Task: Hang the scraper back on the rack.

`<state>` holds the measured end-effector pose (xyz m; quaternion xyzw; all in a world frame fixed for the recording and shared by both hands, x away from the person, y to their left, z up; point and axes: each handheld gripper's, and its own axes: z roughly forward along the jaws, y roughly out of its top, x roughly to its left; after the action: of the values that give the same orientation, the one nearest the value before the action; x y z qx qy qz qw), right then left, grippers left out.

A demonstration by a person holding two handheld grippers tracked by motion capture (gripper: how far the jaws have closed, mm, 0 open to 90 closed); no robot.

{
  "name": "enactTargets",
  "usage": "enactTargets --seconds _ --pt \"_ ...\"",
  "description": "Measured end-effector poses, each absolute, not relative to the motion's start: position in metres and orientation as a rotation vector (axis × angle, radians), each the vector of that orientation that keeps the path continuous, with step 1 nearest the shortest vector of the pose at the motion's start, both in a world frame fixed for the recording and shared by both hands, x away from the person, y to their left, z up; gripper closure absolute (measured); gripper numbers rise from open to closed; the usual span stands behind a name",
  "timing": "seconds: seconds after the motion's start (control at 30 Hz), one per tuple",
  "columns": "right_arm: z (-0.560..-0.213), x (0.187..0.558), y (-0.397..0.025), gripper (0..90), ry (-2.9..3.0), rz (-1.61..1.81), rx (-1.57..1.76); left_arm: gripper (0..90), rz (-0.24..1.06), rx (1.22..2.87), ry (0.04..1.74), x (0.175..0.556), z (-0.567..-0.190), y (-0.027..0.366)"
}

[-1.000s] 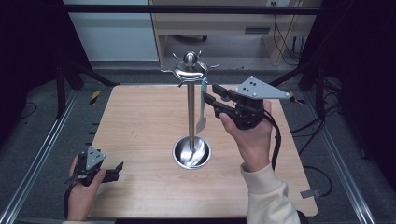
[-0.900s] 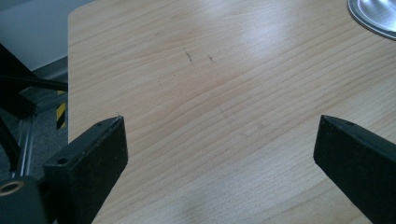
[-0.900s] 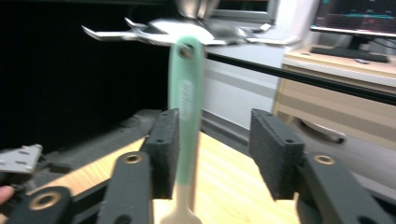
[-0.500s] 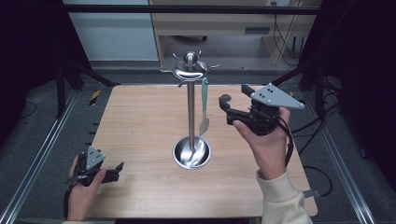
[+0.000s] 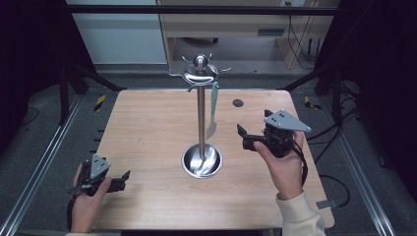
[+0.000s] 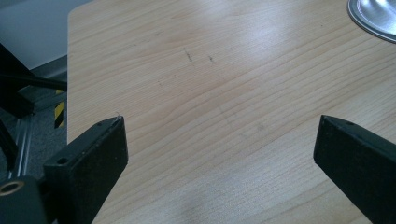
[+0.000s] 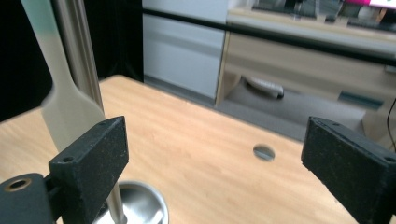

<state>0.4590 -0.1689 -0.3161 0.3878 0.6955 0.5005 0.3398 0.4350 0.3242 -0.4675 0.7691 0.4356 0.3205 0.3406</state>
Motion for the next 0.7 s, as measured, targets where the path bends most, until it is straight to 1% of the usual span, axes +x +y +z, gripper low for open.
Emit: enactTargets --seconds 0.17,0.4,0.7 --pt "-0.336 0.459 -0.169 7.0 1.854 1.269 1.022 2.7 0.833 2.003 1.132 0.435 -0.467 0.324" --pt "-0.363 0.461 -0.168 8.4 1.912 1.205 1.063 2.8 0.831 2.001 1.129 0.435 -0.467 0.324" --pt "-0.386 0.466 -0.175 9.9 1.925 1.141 1.107 2.8 0.831 2.003 1.126 0.435 -0.467 0.324"
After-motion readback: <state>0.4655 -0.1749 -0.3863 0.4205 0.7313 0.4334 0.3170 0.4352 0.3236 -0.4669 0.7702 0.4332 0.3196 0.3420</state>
